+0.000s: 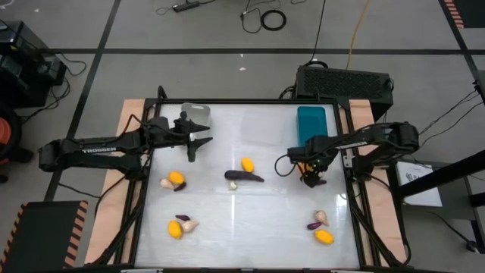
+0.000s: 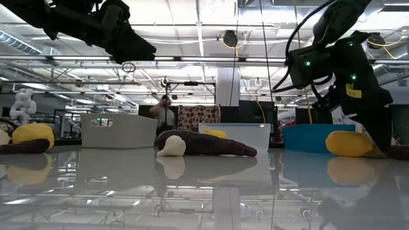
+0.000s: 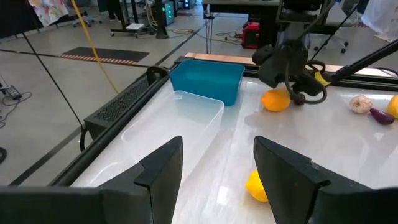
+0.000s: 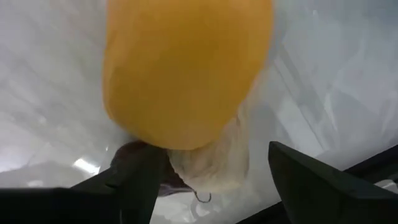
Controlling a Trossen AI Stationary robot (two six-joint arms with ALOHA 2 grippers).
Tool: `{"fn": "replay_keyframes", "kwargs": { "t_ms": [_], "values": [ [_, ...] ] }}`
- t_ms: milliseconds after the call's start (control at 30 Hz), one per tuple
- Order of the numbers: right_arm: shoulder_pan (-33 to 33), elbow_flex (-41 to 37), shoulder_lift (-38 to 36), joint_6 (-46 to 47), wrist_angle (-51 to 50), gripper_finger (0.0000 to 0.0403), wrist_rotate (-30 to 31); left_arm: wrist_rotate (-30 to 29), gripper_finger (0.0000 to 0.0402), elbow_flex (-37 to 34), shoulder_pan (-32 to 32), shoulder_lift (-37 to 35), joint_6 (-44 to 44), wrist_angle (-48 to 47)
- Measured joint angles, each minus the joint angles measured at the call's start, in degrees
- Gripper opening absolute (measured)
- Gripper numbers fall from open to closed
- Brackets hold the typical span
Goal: Sort produce into baskets
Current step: Put the garlic into the gray bin
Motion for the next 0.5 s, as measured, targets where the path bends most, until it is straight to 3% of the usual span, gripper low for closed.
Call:
{"fn": "replay_keyframes", "kwargs": {
  "t_ms": [133,500],
  "values": [
    [0.0,0.0,0.6,-1.9,0.0,0.0254,-1.8,0.0,0.0205,0.0,0.0,0.0,0.0,0.0],
    [0.0,0.0,0.6,-2.4,-1.9,0.0144,-1.9,0.0,0.0205,0.0,0.0,0.0,0.0,0.0]
  ]
}}
